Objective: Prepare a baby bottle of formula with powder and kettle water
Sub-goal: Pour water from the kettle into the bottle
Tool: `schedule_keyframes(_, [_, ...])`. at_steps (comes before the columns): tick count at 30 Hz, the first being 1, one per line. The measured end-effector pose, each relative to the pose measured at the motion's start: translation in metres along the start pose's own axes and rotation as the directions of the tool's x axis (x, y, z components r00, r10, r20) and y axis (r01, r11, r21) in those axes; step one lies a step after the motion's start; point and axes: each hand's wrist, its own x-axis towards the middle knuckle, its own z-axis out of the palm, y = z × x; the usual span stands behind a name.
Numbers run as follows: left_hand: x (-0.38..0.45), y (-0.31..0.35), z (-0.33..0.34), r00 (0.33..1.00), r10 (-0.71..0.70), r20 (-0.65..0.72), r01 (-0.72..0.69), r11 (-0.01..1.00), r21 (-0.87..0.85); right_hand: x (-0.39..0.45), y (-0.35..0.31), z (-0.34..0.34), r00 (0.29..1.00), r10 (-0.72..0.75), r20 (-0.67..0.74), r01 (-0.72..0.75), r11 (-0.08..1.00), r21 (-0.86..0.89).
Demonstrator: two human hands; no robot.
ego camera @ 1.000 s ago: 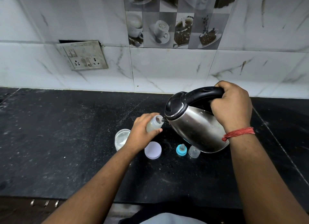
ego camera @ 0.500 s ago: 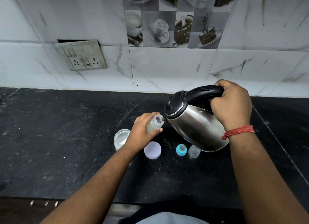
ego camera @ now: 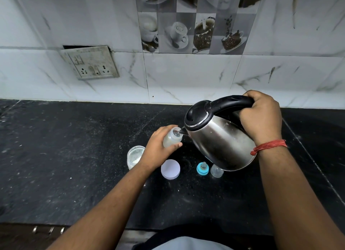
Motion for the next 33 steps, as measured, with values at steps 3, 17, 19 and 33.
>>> schedule_keyframes(3, [-0.001,0.001,0.001,0.999,-0.033,-0.008,0.032,0.997,-0.071,0.004,0.008,0.002,0.998,0.055,0.039,-0.058,0.993,0.107])
schedule_keyframes(17, [0.001,-0.006,0.005,0.977,-0.203,-0.058,0.168,0.915,-0.368,0.023,0.043,0.050,0.926,0.356,0.125,-0.357,0.722,0.593])
schedule_keyframes(19, [0.003,-0.008,0.004,0.975,-0.214,-0.056,0.177,0.909,-0.378,0.025,0.048,0.062,0.918,0.372,0.137,-0.374,0.700,0.608])
schedule_keyframes(33, [0.032,-0.027,-0.003,0.965,-0.250,-0.079,0.209,0.914,-0.347,0.049,0.065,0.137,0.850,0.453,0.268,-0.506,0.562,0.654])
